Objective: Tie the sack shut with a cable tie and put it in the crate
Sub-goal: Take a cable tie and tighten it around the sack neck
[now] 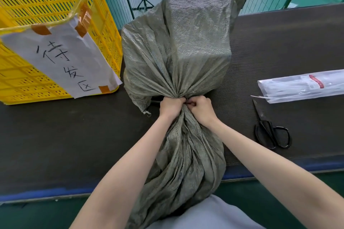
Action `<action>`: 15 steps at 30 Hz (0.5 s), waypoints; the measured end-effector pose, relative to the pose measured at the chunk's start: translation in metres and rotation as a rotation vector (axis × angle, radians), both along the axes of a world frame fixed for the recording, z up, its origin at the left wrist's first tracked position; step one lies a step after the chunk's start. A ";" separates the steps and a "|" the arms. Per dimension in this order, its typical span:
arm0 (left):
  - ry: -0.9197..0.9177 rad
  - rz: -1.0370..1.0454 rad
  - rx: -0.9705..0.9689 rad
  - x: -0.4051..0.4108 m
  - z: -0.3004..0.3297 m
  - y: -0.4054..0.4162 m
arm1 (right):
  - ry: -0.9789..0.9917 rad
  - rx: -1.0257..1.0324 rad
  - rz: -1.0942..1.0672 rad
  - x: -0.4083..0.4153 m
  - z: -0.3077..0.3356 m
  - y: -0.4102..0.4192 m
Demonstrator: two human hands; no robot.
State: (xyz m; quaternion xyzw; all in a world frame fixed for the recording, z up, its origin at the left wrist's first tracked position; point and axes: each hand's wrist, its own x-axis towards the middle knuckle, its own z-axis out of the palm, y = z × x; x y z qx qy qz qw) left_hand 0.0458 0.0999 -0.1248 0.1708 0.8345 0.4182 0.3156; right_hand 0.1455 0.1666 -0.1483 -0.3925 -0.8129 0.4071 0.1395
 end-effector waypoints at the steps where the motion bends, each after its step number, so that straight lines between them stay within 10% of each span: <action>1: 0.007 -0.003 -0.016 -0.001 0.000 -0.001 | 0.018 -0.007 -0.013 0.000 0.001 -0.002; 15: -0.030 -0.420 -0.004 -0.045 0.033 -0.049 | -0.048 0.205 0.068 0.022 0.036 0.020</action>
